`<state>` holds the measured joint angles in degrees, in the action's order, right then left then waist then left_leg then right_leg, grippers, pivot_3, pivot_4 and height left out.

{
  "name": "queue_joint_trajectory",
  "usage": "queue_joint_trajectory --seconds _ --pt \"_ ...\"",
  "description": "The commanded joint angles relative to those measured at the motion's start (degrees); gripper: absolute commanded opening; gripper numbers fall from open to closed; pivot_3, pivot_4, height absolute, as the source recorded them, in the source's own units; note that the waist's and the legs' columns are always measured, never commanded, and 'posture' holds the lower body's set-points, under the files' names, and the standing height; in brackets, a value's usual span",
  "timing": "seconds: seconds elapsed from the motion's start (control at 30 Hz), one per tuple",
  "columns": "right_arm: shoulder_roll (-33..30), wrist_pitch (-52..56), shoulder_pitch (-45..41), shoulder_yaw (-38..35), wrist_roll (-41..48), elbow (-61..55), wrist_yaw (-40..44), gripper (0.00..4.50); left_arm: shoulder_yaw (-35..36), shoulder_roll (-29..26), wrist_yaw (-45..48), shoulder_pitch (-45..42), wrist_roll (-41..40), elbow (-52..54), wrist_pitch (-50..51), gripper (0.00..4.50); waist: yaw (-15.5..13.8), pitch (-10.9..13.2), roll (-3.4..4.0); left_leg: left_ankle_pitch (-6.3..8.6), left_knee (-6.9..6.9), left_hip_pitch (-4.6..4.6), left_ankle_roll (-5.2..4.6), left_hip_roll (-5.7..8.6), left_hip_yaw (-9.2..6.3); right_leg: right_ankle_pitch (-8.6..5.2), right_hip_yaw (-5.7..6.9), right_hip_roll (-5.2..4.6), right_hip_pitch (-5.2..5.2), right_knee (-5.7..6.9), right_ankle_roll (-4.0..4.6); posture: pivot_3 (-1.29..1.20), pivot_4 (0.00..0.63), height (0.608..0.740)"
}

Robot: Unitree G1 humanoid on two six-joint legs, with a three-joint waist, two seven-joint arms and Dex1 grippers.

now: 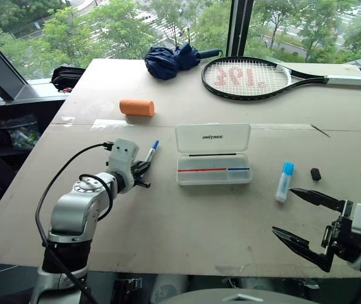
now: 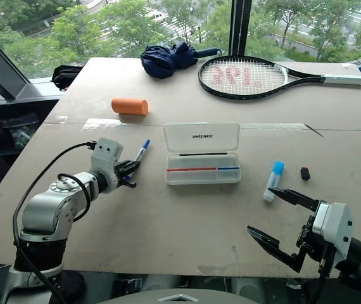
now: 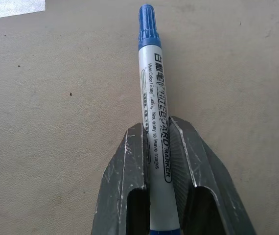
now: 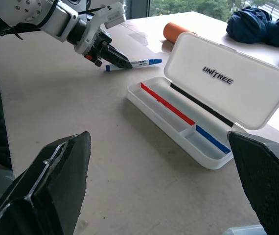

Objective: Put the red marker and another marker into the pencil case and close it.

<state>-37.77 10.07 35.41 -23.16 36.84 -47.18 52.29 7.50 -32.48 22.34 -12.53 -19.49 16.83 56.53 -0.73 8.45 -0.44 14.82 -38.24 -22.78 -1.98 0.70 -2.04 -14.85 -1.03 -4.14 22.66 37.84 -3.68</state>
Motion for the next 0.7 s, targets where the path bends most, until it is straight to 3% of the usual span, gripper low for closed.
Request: queue_joint_trajectory --seconds 0.03,0.2,0.3,0.4,0.57,0.7 --pt "0.27 -0.66 -0.69 0.25 0.19 -1.11 -0.38 4.5 2.81 -1.77 3.1 0.48 -1.7 -1.18 -1.11 0.05 0.0 0.01 -0.01 0.0 0.0 0.0 0.0 0.0 0.0 0.0 0.0 0.0 0.0 0.0 0.0 0.0 0.15 0.73" --pt "0.24 -0.28 -0.45 -0.57 0.55 -1.44 -0.8 4.5 6.46 -5.94 17.75 -1.19 -12.5 2.74 -1.91 0.05 -0.2 0.22 -0.35 0.0 -0.01 -0.09 0.0 0.0 -0.05 0.0 0.01 -0.12 0.02 -0.02 0.0 0.0 0.15 0.73" --pt "0.41 -0.83 0.39 -1.77 0.52 -0.78 -0.25 4.5 2.79 -15.51 32.75 0.42 -16.96 6.62 -3.21 0.05 -0.07 0.4 -0.57 0.0 0.0 -0.16 0.02 -0.01 -0.12 -0.02 0.0 -0.17 0.05 -0.07 0.05 0.0 0.15 0.73" --pt "0.56 -1.36 1.02 -2.76 0.52 -0.03 0.22 4.5 -5.53 -21.01 40.68 -1.3 -11.18 6.66 -12.9 0.05 -0.12 0.39 -0.24 0.03 0.11 -0.1 0.06 0.0 -0.01 -0.03 -0.07 -0.28 0.03 -0.21 0.07 0.0 0.15 0.73" --pt "0.96 -1.89 3.11 -5.81 0.84 0.08 0.87 4.5 -20.97 -15.09 42.96 -19.57 -0.19 -3.95 -21.03 0.05 -1.73 0.53 -0.32 0.02 -0.01 -0.17 0.05 0.1 -0.01 -0.03 -0.01 -0.05 -0.02 -0.22 0.08 0.0 0.15 0.73" --pt "0.42 -1.44 5.15 -9.54 2.65 -0.79 2.17 4.5 -30.36 -9.29 45.83 -31.34 8.0 -15.89 -26.34 0.05 -1.35 0.55 -0.38 0.07 -0.11 -0.21 -0.06 0.14 0.14 0.02 -0.01 0.14 0.0 -0.21 -0.04 0.0 0.15 0.73"
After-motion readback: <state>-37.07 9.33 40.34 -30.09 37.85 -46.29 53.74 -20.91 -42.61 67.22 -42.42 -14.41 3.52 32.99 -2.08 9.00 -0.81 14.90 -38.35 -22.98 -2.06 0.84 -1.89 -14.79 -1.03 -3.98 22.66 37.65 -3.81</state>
